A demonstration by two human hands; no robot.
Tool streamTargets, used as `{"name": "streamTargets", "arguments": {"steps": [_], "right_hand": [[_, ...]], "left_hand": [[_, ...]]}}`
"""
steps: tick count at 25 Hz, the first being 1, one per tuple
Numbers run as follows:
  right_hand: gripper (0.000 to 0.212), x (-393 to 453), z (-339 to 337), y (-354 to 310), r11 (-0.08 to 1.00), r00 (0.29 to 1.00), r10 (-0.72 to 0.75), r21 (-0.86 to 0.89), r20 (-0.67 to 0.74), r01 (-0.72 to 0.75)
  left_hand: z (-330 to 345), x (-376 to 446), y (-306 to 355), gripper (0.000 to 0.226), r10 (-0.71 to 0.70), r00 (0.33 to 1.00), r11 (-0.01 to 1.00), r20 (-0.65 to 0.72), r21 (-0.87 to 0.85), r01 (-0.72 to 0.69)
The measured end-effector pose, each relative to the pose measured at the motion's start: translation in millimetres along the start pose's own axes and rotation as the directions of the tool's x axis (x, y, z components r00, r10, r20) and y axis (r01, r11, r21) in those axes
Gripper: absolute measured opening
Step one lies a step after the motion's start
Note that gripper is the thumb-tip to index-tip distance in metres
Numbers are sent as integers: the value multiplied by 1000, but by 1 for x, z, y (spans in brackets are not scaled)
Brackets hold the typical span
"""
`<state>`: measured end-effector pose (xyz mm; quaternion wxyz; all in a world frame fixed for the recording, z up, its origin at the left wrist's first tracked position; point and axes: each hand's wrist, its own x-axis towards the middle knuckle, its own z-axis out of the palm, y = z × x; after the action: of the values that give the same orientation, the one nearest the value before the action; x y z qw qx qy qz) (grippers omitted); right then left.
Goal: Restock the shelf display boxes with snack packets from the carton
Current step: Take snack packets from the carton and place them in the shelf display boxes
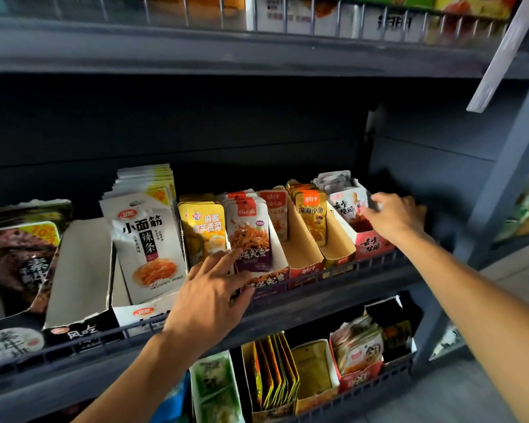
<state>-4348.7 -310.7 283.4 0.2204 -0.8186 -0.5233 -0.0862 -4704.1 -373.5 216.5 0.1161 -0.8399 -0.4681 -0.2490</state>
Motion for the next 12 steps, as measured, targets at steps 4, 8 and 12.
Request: {"name": "streamTargets", "arguments": {"steps": [4, 8, 12], "right_hand": [[59, -50, 2, -9, 989, 979, -143, 16, -145, 147], [87, -154, 14, -49, 914, 926, -369, 147, -82, 377], [99, -264, 44, -103, 831, 889, -458, 365, 21, 420]], "left_hand": [[-1, -2, -3, 48, 26, 998, 999, 48, 32, -28], [-3, -37, 5, 75, -16, 999, 989, 33, 151, 11], [-16, -128, 6, 80, -228, 973, 974, -47, 0, 228]]}}
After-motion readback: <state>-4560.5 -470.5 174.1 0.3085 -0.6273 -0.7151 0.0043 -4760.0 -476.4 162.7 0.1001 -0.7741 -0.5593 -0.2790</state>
